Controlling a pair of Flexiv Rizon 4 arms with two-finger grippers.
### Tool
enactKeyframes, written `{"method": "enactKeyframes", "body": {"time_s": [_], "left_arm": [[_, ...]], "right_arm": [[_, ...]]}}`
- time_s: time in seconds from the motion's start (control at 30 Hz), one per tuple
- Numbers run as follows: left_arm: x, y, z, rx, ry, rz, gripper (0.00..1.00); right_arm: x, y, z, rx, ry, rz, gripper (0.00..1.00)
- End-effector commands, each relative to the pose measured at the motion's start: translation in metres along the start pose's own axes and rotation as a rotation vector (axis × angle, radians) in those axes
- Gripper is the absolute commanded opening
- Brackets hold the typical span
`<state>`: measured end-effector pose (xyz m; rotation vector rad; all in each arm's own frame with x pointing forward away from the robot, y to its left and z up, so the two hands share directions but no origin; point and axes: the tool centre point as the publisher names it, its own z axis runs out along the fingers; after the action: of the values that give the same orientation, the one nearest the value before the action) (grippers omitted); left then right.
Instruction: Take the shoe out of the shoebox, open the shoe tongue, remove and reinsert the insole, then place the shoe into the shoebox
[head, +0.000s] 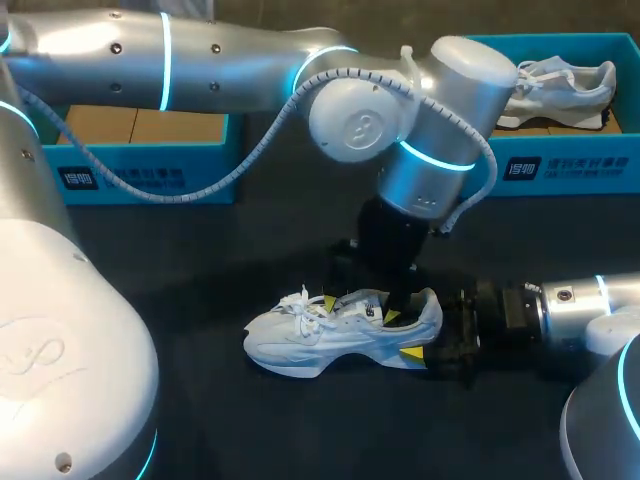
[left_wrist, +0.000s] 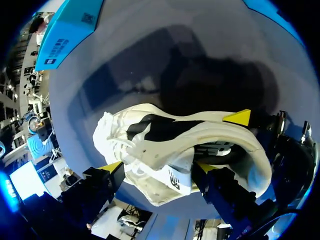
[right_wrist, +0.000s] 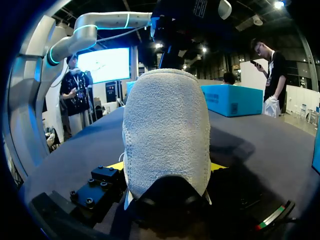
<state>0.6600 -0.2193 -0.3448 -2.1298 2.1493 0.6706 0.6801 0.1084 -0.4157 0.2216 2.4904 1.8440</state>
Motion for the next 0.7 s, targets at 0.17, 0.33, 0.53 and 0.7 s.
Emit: {"method": "enactKeyframes", "body": {"time_s": [0.17,0.33,0.53,0.7], "left_arm": [[-0.013,0.005,0.001,0.020,-0.012,-0.026,0.72],[-0.021,0.007,0.000,0.034,0.006,-0.039,0.62],[-0.028,0.010,-0.006,0.062,0.056,-0.054,0.50],[-0.033,0.010,-0.008,0.062,0.114,-0.049,0.48]], "right_arm": [[0.000,0.000,0.001,0.002,-0.003,0.000,0.00],[0.000,0.000,0.001,0.002,-0.003,0.000,0.00],[0.000,0.000,0.001,0.002,-0.003,0.000,0.00],[0.000,0.000,0.001,0.002,-0.003,0.000,0.00]]}}
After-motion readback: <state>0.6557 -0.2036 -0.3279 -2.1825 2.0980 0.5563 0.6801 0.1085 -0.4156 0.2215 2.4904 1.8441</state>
